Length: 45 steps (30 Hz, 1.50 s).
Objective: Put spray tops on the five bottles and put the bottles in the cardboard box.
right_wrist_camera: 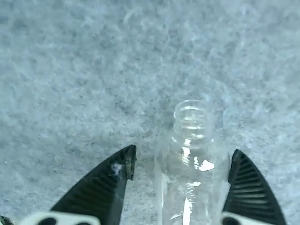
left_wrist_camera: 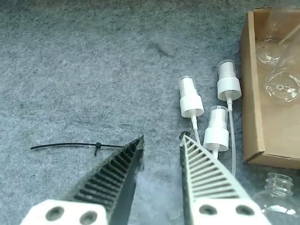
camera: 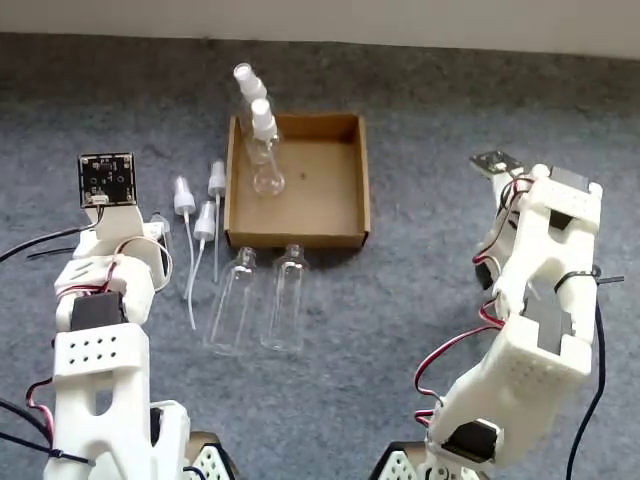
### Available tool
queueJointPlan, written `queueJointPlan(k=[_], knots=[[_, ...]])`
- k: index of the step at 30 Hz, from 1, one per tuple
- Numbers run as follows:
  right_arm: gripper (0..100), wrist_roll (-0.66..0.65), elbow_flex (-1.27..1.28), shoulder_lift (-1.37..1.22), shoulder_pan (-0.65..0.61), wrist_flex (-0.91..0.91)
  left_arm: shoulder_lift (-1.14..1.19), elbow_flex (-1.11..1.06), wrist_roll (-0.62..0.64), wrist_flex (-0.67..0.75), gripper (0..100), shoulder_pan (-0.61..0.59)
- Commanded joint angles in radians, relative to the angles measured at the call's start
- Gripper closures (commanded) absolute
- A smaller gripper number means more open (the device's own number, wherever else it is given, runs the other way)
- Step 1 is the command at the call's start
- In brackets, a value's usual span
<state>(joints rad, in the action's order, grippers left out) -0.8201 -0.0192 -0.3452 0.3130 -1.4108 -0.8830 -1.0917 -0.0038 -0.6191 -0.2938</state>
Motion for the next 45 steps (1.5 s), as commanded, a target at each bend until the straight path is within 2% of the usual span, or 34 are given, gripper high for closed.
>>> queueJointPlan(k=[1, 4, 15, 22, 29, 32, 37, 41, 45], knots=[[72.8, -0.041, -0.051, 0.008, 0.007, -0.01, -0.005, 0.002, 0.005, 0.014, 87, 0.016], [72.8, -0.08, -0.021, 0.008, 0.019, -0.012, -0.005, 0.002, 0.005, 0.014, 87, 0.016], [72.8, -0.078, 0.008, 0.008, 0.05, -0.002, -0.005, 0.002, 0.005, 0.014, 87, 0.015], [81.1, -0.08, 0.007, -0.013, 0.061, -0.001, -0.005, 0.002, 0.005, 0.014, 87, 0.015], [82.1, -0.075, -0.001, -0.108, 0.059, -0.001, -0.005, 0.002, 0.005, 0.014, 87, 0.013], [82.1, -0.032, -0.004, -0.108, 0.061, -0.001, -0.005, 0.002, 0.005, 0.014, 87, 0.016], [80.8, 0.012, -0.004, -0.068, 0.041, -0.002, -0.005, 0.002, 0.005, 0.014, 87, 0.016], [72.2, 0.054, -0.002, -0.047, 0.031, -0.007, -0.005, 0.002, 0.005, 0.014, 87, 0.016], [71.5, 0.058, -0.004, -0.044, 0.031, -0.002, -0.005, 0.002, 0.005, 0.014, 87, 0.016]])
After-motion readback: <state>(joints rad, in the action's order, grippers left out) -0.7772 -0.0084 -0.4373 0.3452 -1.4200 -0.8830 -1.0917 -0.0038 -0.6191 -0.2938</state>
